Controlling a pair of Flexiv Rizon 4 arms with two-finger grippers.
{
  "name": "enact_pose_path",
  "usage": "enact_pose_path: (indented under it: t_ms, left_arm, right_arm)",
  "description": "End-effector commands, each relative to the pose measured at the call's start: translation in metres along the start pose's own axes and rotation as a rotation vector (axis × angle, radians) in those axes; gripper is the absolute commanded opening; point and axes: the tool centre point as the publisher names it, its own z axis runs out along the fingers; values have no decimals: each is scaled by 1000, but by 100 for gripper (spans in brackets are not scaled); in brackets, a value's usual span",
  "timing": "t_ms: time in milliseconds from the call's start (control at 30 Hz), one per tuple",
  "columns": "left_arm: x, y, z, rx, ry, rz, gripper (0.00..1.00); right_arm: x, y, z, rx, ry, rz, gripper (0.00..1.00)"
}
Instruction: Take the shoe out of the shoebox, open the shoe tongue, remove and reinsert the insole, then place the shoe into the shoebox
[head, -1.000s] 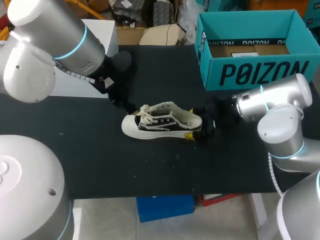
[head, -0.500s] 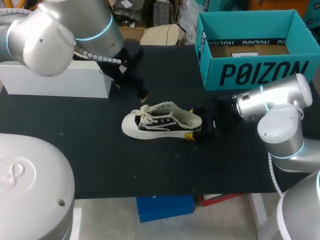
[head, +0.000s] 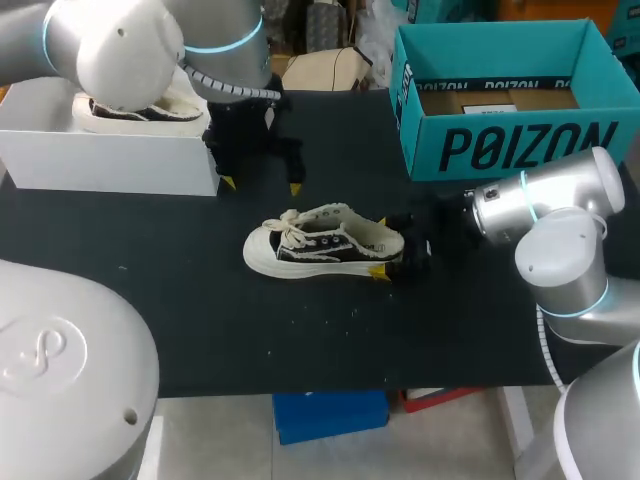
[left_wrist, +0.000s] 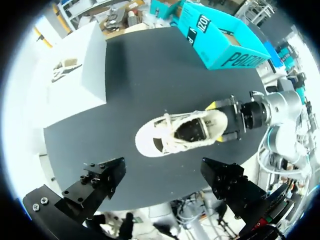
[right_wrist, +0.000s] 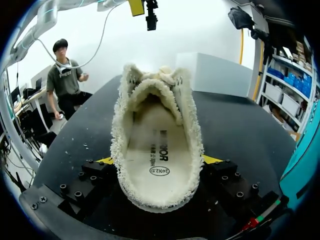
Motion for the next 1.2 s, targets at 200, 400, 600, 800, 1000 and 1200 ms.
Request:
enact_pose_path:
  t_ms: [200, 400, 600, 800, 1000, 1200]
  left_arm:
    - [36, -21, 17, -174, -88, -192, 100]
    - [53, -21, 26, -177, -97, -111, 100]
    - [65, -23, 37, -204, -150, -104, 100]
    - [80, -22, 50, -210, -278, -119, 100]
    - [89, -18, 63, -198, -365, -127, 100]
    - [88, -16, 74, -153, -392, -139, 100]
  right_arm:
    - [0, -2, 3, 1, -1, 1, 0]
    - [0, -2, 3, 1, -1, 1, 0]
    - [0, -2, 3, 1, -1, 1, 0]
    - [0, -2, 3, 1, -1, 1, 0]
    - [0, -2, 3, 1, -1, 1, 0]
    - [0, -2, 3, 1, -1, 1, 0]
